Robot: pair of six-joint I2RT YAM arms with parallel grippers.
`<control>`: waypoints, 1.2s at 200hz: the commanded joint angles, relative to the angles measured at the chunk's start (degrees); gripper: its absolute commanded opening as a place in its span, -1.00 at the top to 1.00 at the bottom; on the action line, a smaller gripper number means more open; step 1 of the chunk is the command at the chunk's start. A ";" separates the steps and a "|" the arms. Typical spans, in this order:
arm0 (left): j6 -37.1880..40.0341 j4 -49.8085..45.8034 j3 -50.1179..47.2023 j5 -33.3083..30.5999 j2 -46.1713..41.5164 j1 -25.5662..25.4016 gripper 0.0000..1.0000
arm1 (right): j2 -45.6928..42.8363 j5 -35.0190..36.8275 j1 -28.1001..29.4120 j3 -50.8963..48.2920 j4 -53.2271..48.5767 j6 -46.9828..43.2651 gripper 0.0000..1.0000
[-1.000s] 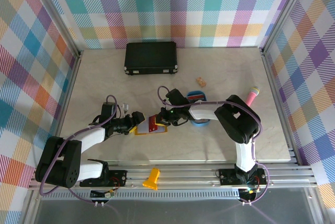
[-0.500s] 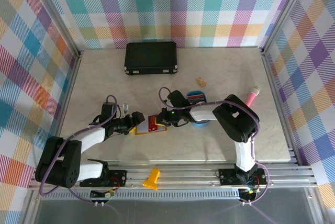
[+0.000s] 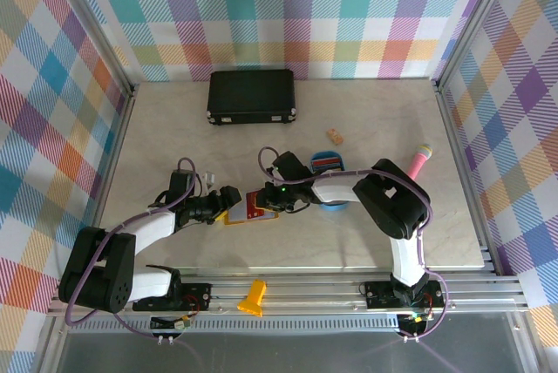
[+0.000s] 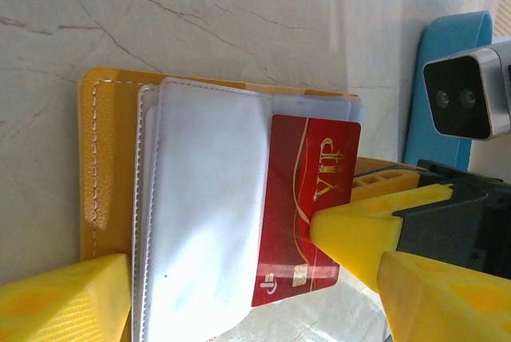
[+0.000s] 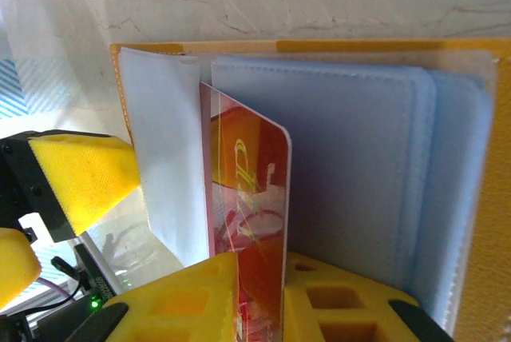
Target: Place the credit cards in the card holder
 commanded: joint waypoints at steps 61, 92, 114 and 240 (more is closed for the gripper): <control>1.59 -5.02 0.11 -2.82 0.75 -0.76 -0.61 | -2.04 6.34 0.65 2.54 -14.10 -3.57 0.42; 1.57 -4.90 0.20 -2.90 1.00 -0.86 -0.60 | -2.18 6.78 0.71 3.52 -15.75 -4.06 0.46; 1.65 -4.91 0.31 -2.90 1.04 -0.95 -0.60 | -1.79 6.52 0.68 3.96 -15.97 -4.14 0.54; 1.83 -5.01 0.37 -2.85 1.07 -1.21 -0.60 | 0.35 3.84 1.14 6.11 -15.02 -4.86 0.73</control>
